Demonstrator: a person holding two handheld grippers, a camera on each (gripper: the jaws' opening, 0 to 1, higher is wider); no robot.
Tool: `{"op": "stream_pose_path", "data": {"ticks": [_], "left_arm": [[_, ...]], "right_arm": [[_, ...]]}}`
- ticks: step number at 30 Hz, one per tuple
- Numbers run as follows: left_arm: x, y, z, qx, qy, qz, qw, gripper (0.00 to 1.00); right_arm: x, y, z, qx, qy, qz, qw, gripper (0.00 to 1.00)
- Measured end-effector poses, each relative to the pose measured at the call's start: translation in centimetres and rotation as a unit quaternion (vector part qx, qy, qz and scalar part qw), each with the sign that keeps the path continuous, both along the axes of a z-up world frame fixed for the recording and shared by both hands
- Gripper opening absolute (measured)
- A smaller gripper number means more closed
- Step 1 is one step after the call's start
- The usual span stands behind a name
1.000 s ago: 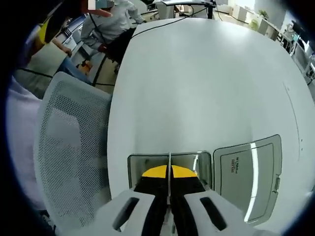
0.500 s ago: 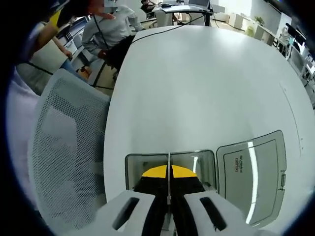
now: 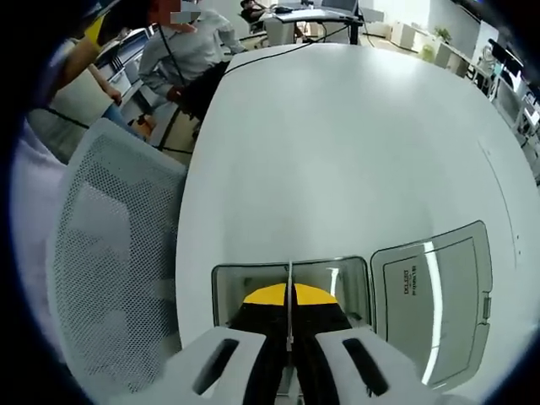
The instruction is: Insert the divider into the dual guide fixture by aligning both edges with the guide slots and pushing it downward to the bottom, including one-sided entry, uneven engagement, binding, and posture correction.
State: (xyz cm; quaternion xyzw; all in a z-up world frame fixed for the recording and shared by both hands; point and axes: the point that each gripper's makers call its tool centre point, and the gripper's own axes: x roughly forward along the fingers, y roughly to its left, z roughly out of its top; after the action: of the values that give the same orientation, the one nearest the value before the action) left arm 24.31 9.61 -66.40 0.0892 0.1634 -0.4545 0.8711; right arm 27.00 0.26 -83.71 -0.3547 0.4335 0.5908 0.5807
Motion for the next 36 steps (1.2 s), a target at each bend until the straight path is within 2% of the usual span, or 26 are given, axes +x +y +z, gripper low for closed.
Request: {"op": "stream_pose_path", "data": {"ticks": [11,25,36], "left_arm": [[0.0,-0.1,0.0,-0.002,0.000,-0.001,1.0000,0.39],[0.0,0.3,0.0,0.001,0.001,0.003,1.0000,0.39],[0.1,0.3,0.1,-0.001,0.000,0.004,1.0000,0.39]], "right_arm": [[-0.3,0.0,0.1,-0.002,-0.006,0.014,0.9999,0.00],[-0.2,0.1,-1.4,-0.035,-0.007,0.021,0.9991,0.00],[-0.3,0.0,-1.8,-0.054,-0.002,0.030,0.9981,0.00]]}}
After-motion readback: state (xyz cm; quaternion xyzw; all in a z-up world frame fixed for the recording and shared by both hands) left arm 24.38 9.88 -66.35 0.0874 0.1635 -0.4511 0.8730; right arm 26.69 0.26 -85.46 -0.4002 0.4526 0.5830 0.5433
